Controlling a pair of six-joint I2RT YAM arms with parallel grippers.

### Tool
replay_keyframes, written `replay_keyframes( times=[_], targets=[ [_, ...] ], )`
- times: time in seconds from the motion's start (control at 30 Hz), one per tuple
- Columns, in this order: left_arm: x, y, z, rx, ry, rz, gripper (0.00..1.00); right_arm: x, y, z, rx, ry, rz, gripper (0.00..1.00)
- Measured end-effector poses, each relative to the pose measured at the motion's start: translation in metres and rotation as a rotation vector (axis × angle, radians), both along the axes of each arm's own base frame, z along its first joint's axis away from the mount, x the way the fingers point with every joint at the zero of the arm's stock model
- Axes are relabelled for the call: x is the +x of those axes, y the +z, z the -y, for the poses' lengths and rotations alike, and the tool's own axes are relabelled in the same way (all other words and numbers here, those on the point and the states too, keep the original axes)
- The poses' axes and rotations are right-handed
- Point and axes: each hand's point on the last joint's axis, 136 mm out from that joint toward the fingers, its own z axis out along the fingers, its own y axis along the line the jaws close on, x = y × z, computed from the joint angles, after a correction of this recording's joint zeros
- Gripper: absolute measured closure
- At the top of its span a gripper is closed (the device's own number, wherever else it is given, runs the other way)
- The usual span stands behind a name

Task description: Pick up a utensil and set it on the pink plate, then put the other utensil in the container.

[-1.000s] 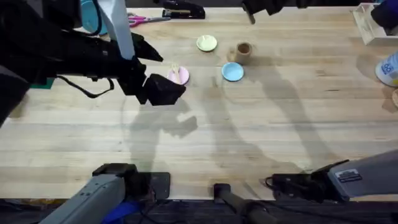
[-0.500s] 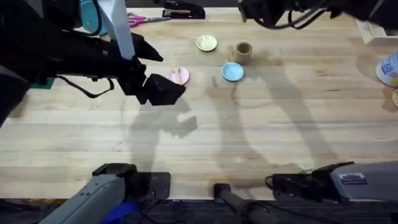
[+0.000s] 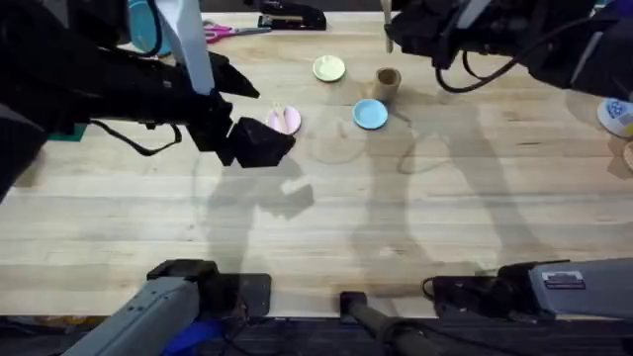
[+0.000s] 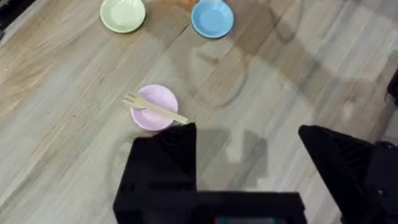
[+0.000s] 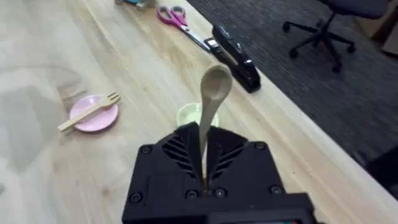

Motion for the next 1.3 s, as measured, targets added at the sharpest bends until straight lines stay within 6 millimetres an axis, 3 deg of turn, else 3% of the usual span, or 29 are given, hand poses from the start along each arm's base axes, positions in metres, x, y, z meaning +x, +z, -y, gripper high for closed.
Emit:
replay_keyframes(
  times=[0.3, 0.53, 0.9, 1.3],
  targets=[
    [0.000, 0.000, 0.000, 0.000, 0.000, 0.000, 0.005, -0.005, -0.003, 0.005, 0.056, 0.074, -0.003, 0.968],
    [0.000, 0.000, 0.000, 0.000, 0.000, 0.000, 0.005, 0.005, -0.026, 0.000, 0.068, 0.154, 0.040, 0.968],
    [0.000, 0.000, 0.000, 0.000, 0.000, 0.000, 0.005, 0.015, -0.050, 0.019, 0.098, 0.166, 0.037, 0.968],
    [0.000, 0.000, 0.000, 0.000, 0.000, 0.000, 0.006, 0.024, -0.087, 0.021, 0.103, 0.168, 0.009, 0.968]
  ],
)
